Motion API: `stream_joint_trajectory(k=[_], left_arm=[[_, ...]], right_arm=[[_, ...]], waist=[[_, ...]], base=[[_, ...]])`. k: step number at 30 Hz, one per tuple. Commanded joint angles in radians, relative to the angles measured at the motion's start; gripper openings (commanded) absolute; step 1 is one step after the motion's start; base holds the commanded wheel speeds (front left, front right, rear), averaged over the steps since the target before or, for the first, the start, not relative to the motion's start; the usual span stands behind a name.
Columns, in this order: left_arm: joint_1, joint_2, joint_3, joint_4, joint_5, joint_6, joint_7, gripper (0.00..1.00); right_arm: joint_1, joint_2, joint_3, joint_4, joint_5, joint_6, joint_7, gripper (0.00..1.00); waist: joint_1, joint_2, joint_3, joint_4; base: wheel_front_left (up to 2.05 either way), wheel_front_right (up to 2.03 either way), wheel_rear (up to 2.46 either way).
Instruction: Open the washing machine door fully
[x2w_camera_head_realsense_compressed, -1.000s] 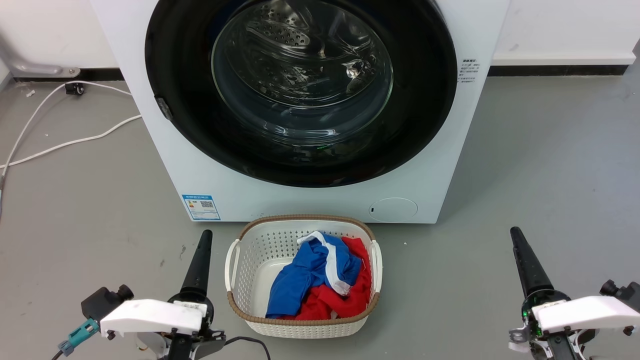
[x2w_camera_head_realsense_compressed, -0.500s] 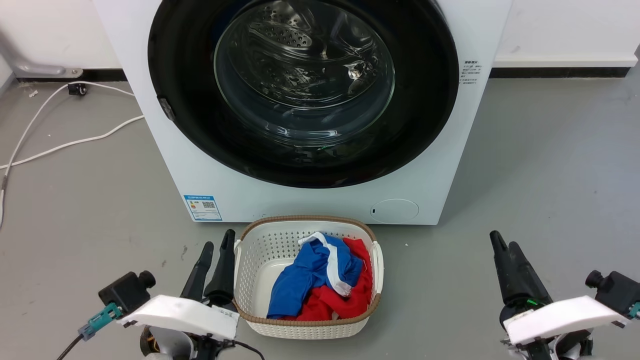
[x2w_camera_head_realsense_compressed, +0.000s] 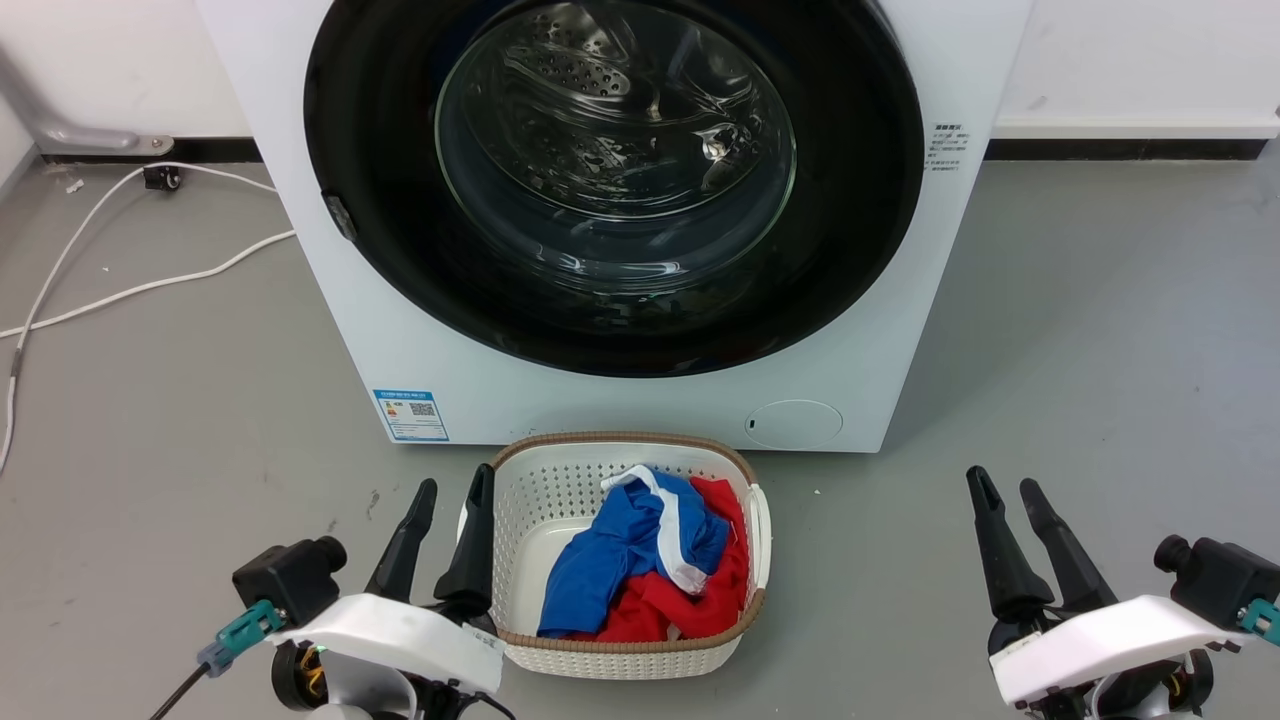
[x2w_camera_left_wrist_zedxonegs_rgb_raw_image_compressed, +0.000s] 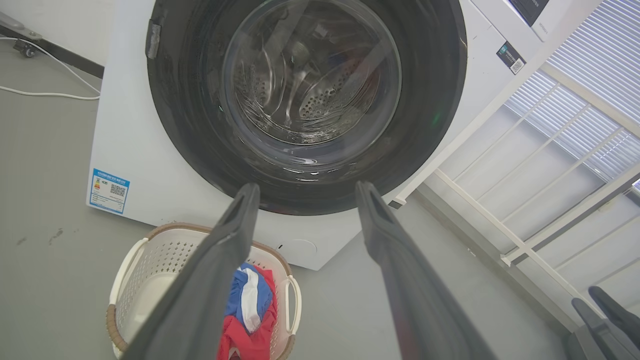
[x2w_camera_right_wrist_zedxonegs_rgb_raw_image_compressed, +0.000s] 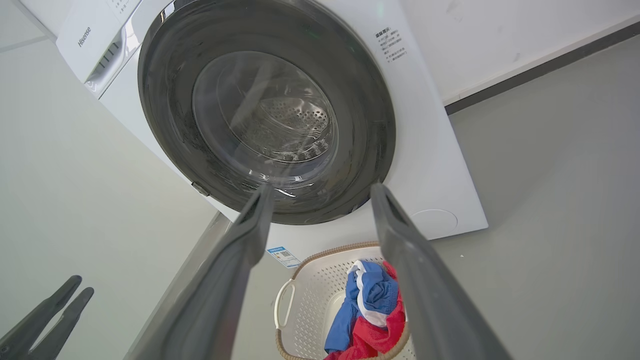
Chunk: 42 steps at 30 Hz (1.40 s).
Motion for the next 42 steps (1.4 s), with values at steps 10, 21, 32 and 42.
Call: stream_joint_trajectory(k=[10, 21, 32, 42], left_arm=[[-0.024, 0.010, -0.018, 0.000, 0.122, 0.003, -0.032, 1.00], [-0.027, 0.008, -0.028, 0.009, 0.227, 0.007, -0.059, 1.00], [-0.031, 0.007, -0.039, 0.023, 0.331, 0.018, -0.085, 1.00], [-0.032, 0.009, -0.029, 0.026, 0.418, 0.045, -0.106, 1.00]], right_arm=[[0.014, 0.005, -0.004, -0.038, -0.132, 0.001, -0.017, 1.00], [0.027, 0.006, -0.007, -0.054, -0.219, 0.002, -0.030, 1.00], [0.036, 0.007, -0.013, -0.059, -0.306, 0.002, -0.049, 1.00], [0.040, 0.008, -0.033, -0.067, -0.390, 0.002, -0.066, 1.00]], waist=[[0.0000, -0.0001, -0.002, 0.004], [0.0000, -0.0001, -0.002, 0.004], [0.0000, -0.0001, -0.005, 0.002], [0.0000, -0.0001, -0.004, 0.004]], base=[[0.00, 0.00, 0.00], [0.00, 0.00, 0.00], [0.00, 0.00, 0.00], [0.00, 0.00, 0.00]])
